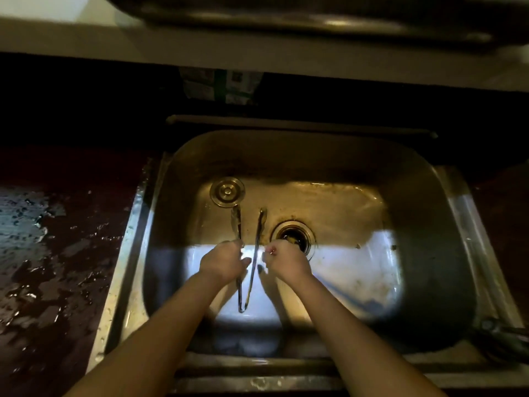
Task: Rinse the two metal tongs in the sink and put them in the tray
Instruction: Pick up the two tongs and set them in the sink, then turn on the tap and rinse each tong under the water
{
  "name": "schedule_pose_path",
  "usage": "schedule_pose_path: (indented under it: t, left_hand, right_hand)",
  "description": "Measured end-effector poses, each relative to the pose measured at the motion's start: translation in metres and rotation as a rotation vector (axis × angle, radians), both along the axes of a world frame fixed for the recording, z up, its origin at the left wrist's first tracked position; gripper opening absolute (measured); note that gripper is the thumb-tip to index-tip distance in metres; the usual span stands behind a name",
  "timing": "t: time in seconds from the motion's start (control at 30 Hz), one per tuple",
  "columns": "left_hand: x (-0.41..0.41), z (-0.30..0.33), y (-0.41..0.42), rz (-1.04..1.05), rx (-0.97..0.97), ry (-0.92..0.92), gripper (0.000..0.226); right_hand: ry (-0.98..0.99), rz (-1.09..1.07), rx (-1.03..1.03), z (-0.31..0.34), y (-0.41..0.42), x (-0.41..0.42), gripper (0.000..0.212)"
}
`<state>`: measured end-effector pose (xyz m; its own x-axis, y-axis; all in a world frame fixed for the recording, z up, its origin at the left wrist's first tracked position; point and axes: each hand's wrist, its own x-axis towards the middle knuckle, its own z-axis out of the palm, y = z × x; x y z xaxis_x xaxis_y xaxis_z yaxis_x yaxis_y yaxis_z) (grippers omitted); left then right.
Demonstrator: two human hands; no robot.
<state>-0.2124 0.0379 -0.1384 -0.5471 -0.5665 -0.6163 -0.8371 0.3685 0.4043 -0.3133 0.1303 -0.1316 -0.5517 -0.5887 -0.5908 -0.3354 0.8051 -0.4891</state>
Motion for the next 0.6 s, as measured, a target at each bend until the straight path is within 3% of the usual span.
schedule_pose_path:
  t: [0.1,0.2,0.3,0.37,0.5,0.6]
  left_hand:
    - [-0.009,0.038,0.017,-0.16,-0.044,-0.032,0.039]
    - [-0.013,0.076,0.045,-0.261,-0.211,0.01,0.035]
    - [-0.013,0.096,0.066,-0.241,-0.359,0.173,0.034]
    - [-0.04,0.121,0.145,-0.314,-0.386,0.355,0.036]
    - [-0.039,0.1,0.177,-0.302,-0.378,0.471,0.039]
    - [-0.042,0.08,0.21,-0.373,-0.377,0.475,0.039]
  right_hand:
    - [0.098,0.087,-0.017,0.037,0.022,-0.012,0.02]
    - [0.213,0.078,-0.087,0.075,0.053,-0.015,0.024]
    - [0.303,0.044,-0.151,0.1,0.073,-0.012,0.029]
    - [0.398,-0.081,-0.195,0.137,0.157,-0.025,0.03]
    - [0.65,-0.157,-0.267,0.143,0.192,-0.012,0.035]
    - [0.843,-0.252,-0.14,0.139,0.224,-0.016,0.053]
